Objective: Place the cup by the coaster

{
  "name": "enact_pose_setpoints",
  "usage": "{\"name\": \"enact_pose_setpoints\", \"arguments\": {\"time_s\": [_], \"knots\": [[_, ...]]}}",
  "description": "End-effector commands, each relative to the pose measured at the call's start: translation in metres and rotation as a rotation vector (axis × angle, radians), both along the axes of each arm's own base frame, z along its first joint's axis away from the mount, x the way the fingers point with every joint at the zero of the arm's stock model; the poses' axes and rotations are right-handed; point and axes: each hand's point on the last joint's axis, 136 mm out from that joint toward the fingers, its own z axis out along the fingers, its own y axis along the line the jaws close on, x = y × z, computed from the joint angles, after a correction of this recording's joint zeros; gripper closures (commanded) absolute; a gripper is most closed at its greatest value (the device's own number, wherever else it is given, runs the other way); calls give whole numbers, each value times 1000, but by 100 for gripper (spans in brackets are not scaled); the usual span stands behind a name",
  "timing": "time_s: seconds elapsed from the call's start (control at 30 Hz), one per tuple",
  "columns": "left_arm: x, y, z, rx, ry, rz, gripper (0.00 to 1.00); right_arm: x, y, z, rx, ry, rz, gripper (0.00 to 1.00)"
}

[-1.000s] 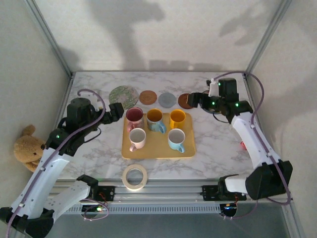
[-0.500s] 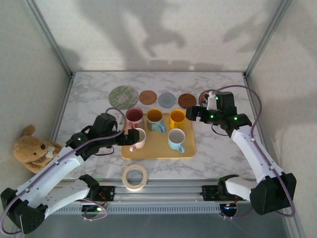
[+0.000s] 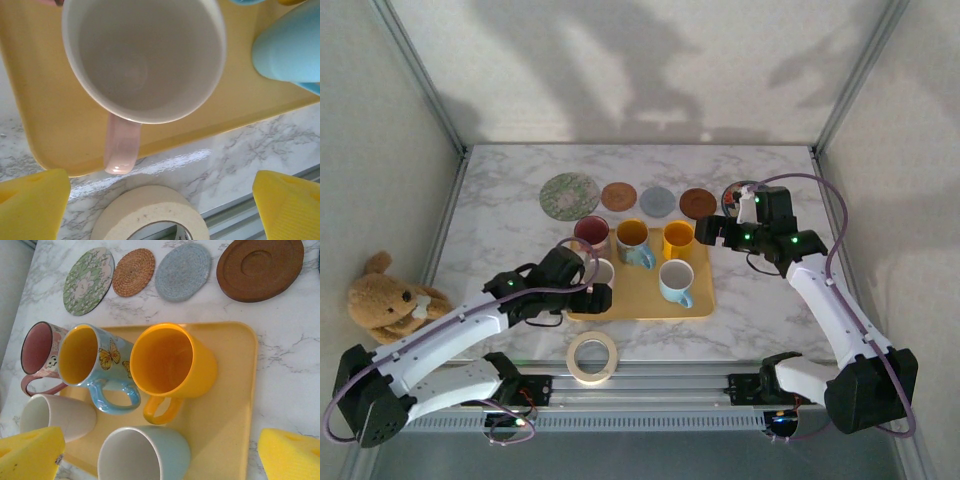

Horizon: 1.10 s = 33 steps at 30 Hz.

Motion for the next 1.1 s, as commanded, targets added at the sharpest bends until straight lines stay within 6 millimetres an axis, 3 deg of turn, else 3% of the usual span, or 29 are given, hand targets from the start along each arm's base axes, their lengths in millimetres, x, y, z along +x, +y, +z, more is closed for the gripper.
{"name": "enact_pose_setpoints", "arguments": {"time_s": [0.0, 0.4, 1.07], "knots": [[2, 4, -13, 36, 6, 27, 8, -5, -1, -5, -4, 11, -8, 1], [9, 3, -38, 114, 32, 6, 20, 2, 0, -14, -9, 37, -19, 1], [17, 7, -52, 202, 35, -17, 43, 5, 2, -23, -5, 51, -22, 1]]}}
